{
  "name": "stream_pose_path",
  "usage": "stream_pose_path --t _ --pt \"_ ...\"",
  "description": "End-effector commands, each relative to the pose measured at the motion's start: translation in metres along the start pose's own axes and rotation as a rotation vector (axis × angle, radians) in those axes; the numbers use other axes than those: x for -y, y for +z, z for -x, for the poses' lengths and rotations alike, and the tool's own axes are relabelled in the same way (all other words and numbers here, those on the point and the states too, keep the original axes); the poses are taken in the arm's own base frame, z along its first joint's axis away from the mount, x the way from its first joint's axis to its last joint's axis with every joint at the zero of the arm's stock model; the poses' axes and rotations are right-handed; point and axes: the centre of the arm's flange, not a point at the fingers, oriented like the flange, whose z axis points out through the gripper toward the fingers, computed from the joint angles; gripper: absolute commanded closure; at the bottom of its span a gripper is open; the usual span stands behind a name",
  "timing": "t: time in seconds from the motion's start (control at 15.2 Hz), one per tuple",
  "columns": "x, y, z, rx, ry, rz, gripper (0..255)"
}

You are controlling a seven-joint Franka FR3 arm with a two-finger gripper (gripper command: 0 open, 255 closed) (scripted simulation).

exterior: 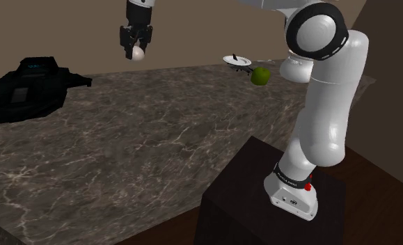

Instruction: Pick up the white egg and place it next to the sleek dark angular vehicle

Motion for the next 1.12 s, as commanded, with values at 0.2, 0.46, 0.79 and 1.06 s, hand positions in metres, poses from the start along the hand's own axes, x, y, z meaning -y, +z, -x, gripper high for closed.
stream_pose_path --t 0.2,0.46,0.79,1.06 --pt "0.059 0.009 -0.036 -0.001 0.002 0.000 255" --pt "0.074 0.022 -0.042 -0.001 0.002 0.000 255" --pt "0.073 0.048 -0.037 -0.001 0.002 0.000 255" --pt "0.072 0.068 -0.033 -0.001 0.002 0.000 255"
